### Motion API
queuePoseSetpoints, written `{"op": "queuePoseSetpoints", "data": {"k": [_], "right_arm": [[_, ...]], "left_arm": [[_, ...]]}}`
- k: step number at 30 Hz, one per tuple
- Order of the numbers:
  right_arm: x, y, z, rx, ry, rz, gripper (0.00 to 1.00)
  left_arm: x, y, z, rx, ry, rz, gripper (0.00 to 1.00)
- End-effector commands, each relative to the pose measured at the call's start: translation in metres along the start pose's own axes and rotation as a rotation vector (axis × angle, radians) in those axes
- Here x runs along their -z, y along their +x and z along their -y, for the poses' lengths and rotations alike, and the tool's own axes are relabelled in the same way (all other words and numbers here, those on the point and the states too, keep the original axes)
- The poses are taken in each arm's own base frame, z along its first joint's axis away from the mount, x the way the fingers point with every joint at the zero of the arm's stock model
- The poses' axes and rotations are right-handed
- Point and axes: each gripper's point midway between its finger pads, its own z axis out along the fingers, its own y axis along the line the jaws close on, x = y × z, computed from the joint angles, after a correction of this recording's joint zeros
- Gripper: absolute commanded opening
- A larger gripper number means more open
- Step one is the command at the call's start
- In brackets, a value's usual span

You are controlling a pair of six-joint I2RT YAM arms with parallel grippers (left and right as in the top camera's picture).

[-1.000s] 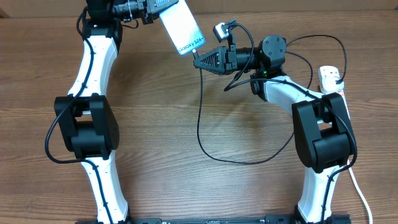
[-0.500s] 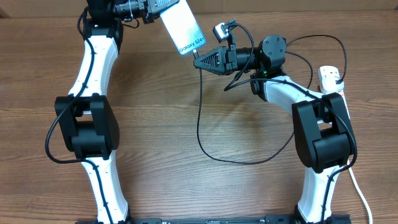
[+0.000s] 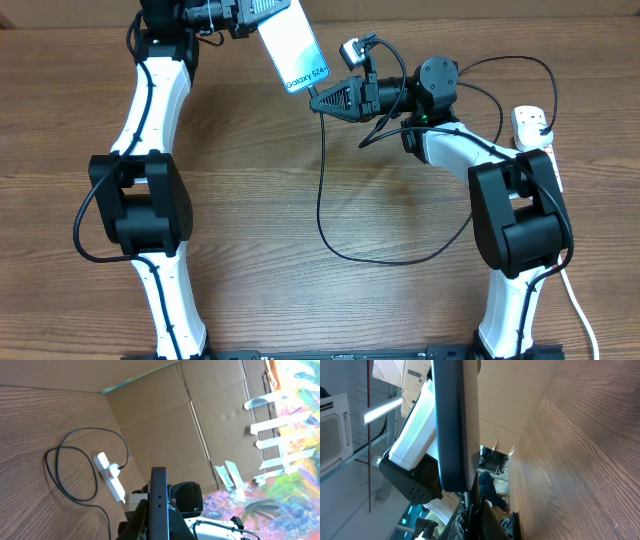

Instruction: Plug charger to phone and switch on socket

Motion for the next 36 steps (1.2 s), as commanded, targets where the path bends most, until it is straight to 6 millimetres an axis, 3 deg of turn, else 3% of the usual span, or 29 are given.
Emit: {"op": "queuePoseSetpoints", "data": {"k": [1, 9, 33, 35, 36], "right_arm": [[0.001, -0.013, -0.006, 0.045, 0.0, 0.06, 0.04], [0.001, -0.014, -0.007, 0.057, -0.001, 0.061, 0.04], [0.001, -0.014, -0.007, 0.061, -0.001, 0.062, 0.04], [0.001, -0.012, -0.008, 0.075, -0.001, 0.052, 0.14], [0.001, -0.012, -0.008, 0.083, -0.002, 0.048, 0.32]], "left_arm": [[-0.019, 0.023, 0.017, -0.001, 0.053, -0.13, 0.04], [-0.022, 0.033, 0.022, -0.015, 0.075, -0.186, 0.04], [-0.023, 0.034, 0.022, -0.045, 0.078, -0.187, 0.04], [-0.021, 0.033, 0.022, -0.044, 0.076, -0.183, 0.04], [-0.02, 0.032, 0.021, -0.044, 0.074, -0.178, 0.04]]}}
